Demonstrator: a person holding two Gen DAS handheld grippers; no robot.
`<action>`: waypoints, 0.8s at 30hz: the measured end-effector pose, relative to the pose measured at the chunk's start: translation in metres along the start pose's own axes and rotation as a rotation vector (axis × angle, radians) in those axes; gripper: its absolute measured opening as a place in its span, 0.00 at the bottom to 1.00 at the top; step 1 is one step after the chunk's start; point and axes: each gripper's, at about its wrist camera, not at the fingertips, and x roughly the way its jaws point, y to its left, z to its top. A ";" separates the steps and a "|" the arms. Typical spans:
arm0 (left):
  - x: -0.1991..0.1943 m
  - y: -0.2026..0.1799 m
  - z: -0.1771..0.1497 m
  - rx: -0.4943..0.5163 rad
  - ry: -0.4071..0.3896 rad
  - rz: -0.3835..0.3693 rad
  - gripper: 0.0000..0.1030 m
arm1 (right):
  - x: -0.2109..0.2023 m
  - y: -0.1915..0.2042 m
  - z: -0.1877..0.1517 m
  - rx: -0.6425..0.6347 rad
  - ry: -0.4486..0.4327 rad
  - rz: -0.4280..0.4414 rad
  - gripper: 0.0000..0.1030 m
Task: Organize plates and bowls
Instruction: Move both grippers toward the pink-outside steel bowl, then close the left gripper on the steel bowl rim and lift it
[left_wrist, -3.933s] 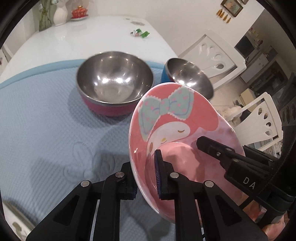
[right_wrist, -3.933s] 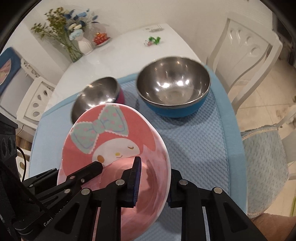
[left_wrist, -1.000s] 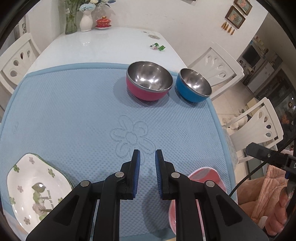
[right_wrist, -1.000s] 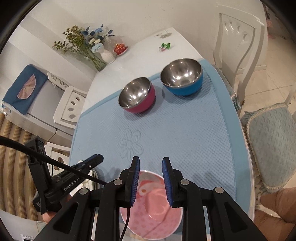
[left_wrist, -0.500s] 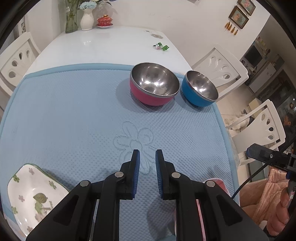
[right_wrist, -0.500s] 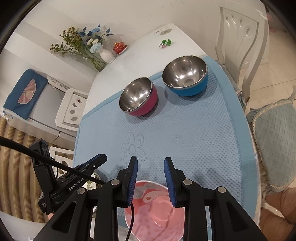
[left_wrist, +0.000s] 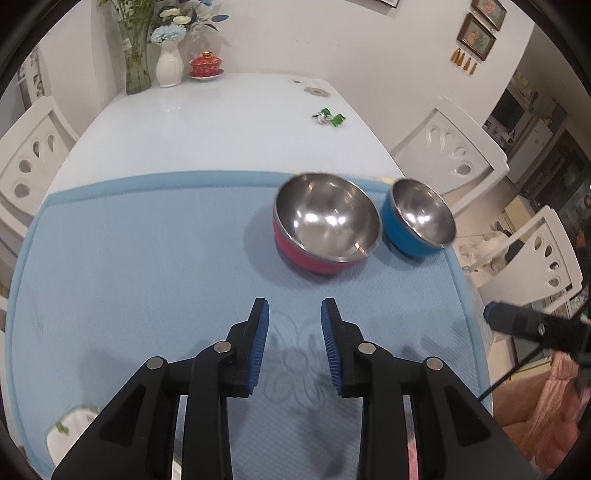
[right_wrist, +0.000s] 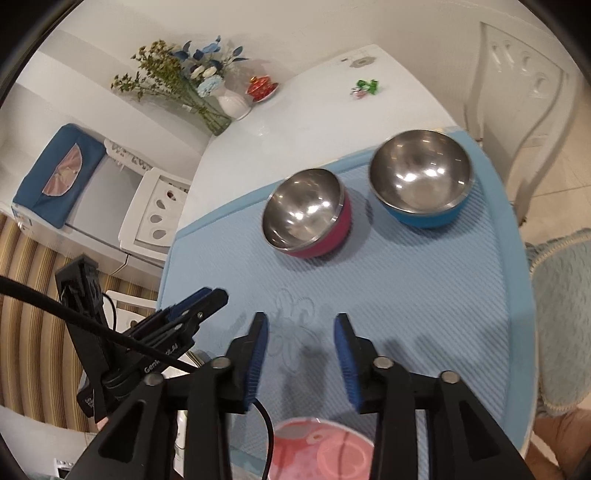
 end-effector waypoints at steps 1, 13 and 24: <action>0.003 0.003 0.004 -0.005 0.001 -0.002 0.27 | 0.004 0.001 0.003 0.002 0.003 0.009 0.47; 0.049 0.049 0.045 -0.171 0.050 -0.083 0.64 | 0.079 -0.029 0.041 0.196 0.115 0.063 0.62; 0.114 0.036 0.076 -0.143 0.102 -0.185 0.50 | 0.130 -0.034 0.078 0.233 0.056 -0.053 0.62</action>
